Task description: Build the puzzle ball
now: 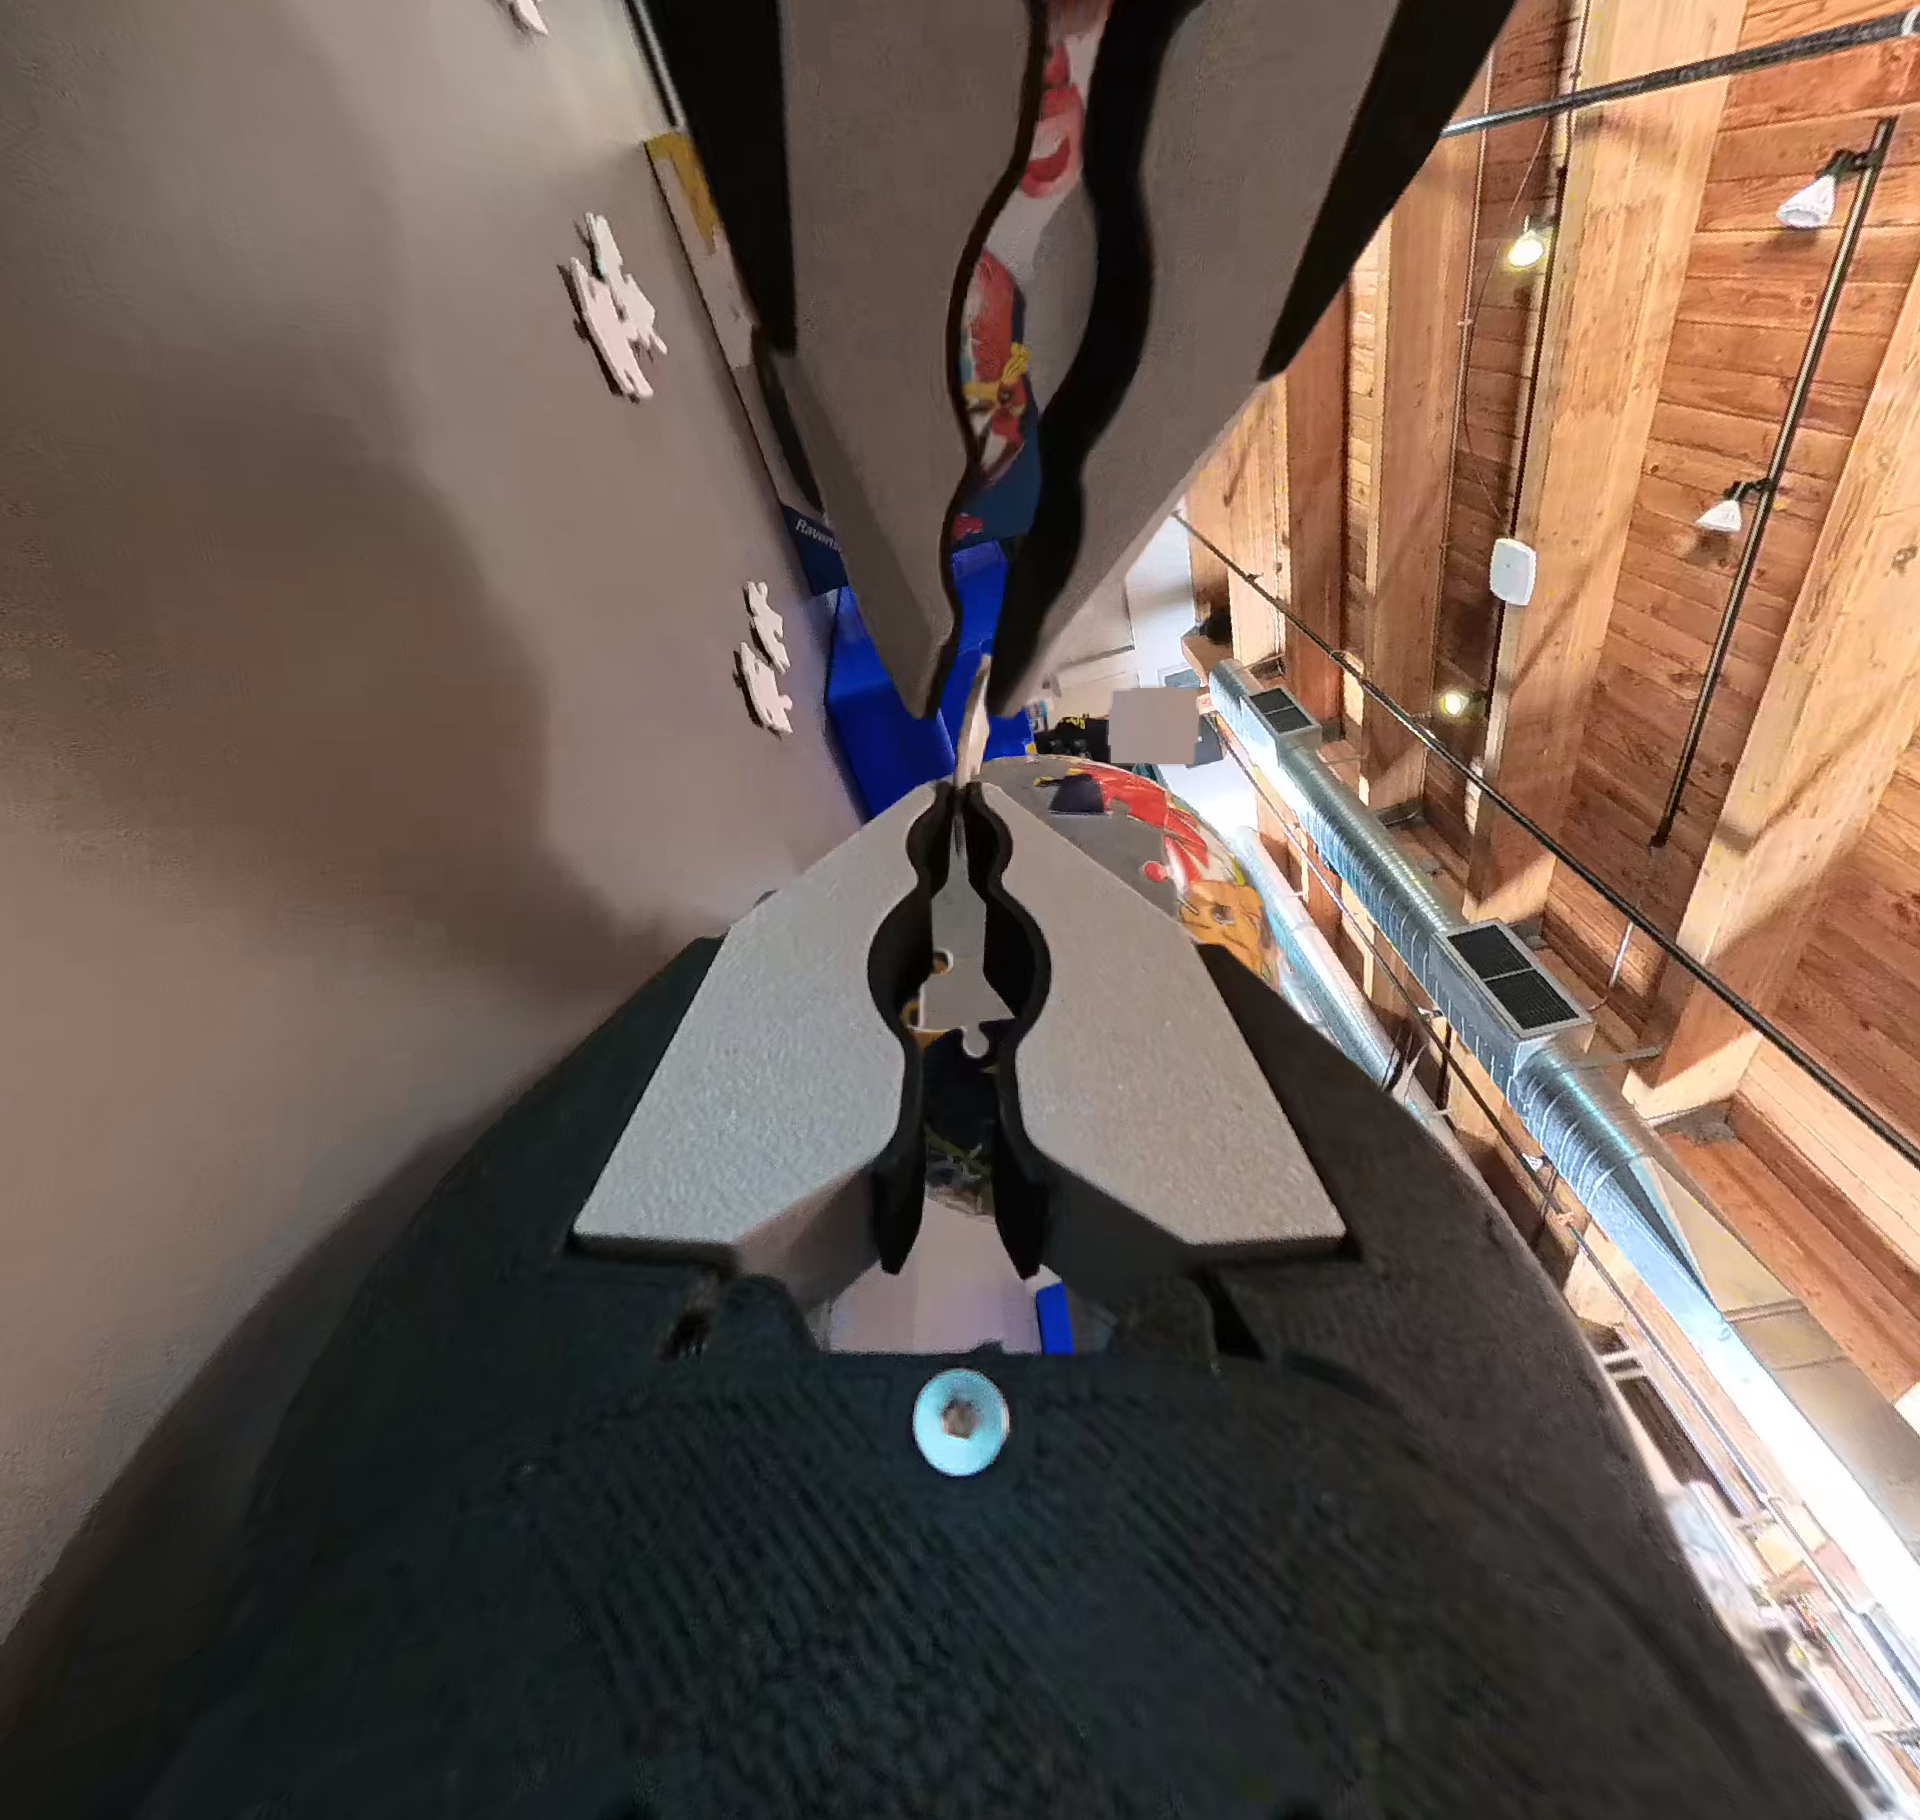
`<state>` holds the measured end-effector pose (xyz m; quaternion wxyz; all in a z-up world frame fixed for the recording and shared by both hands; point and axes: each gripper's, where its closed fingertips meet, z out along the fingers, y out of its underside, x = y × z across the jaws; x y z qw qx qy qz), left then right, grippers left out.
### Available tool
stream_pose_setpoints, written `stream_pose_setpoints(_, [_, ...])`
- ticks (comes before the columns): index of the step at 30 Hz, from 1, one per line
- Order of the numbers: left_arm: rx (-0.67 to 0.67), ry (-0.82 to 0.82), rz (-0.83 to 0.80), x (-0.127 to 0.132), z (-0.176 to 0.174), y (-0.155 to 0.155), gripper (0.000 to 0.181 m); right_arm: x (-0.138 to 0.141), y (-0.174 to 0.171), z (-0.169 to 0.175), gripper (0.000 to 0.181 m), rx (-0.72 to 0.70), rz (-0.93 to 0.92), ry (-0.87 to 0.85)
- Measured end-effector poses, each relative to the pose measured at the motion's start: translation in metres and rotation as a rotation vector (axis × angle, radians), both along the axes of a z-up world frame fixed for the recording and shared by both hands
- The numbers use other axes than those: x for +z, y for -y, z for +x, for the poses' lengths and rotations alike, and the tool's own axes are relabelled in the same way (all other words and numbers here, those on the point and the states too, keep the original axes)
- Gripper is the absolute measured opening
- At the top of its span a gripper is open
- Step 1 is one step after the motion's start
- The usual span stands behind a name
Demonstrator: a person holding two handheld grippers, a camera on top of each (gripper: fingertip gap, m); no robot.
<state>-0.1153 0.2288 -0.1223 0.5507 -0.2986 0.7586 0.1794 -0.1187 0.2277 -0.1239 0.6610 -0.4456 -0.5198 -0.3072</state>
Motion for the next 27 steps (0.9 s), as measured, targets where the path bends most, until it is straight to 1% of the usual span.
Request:
stream_pose_setpoints(4, [0.002, -0.033, 0.045, -0.001, 0.006, -0.005, 0.000, -0.001, -0.002, 0.002, 0.000, 0.008, -0.029, -0.030])
stream_pose_setpoints(8, [-0.013, -0.034, 0.003, -0.002, 0.009, -0.006, 0.000, 0.003, -0.005, 0.007, 0.000, 0.000, -0.013, -0.057])
stream_pose_setpoints(10, [-0.013, -0.035, -0.037, -0.003, 0.009, -0.007, 0.000, 0.005, -0.005, 0.008, 0.005, -0.003, 0.015, -0.062])
stream_pose_setpoints(15, [-0.019, -0.096, -0.019, -0.007, 0.008, -0.020, 0.000, 0.008, 0.002, 0.005, 0.023, 0.020, 0.051, -0.060])
stream_pose_setpoints(17, [-0.022, -0.127, 0.002, -0.010, 0.008, -0.024, 0.000, 0.007, 0.001, 0.007, 0.024, 0.018, 0.033, -0.082])
stream_pose_setpoints(19, [-0.020, -0.163, 0.011, -0.015, 0.008, -0.028, 0.000, 0.004, -0.001, 0.006, 0.025, 0.019, 0.011, -0.067])
stream_pose_setpoints(21, [-0.025, -0.186, -0.013, -0.019, 0.009, -0.028, 0.000, 0.000, -0.003, 0.005, 0.026, 0.002, 0.000, -0.029])
stream_pose_setpoints(23, [-0.024, -0.196, -0.022, -0.019, 0.009, -0.031, 0.000, -0.003, -0.007, 0.008, 0.032, -0.044, -0.006, -0.006])
stream_pose_setpoints(25, [-0.030, -0.206, -0.032, -0.018, 0.010, -0.032, 0.000, -0.005, -0.010, 0.012, 0.039, -0.079, -0.037, -0.021])
stream_pose_setpoints(27, [-0.040, -0.212, -0.064, -0.018, 0.011, -0.032, 0.000, -0.004, -0.009, 0.014, 0.042, -0.088, -0.063, -0.047])
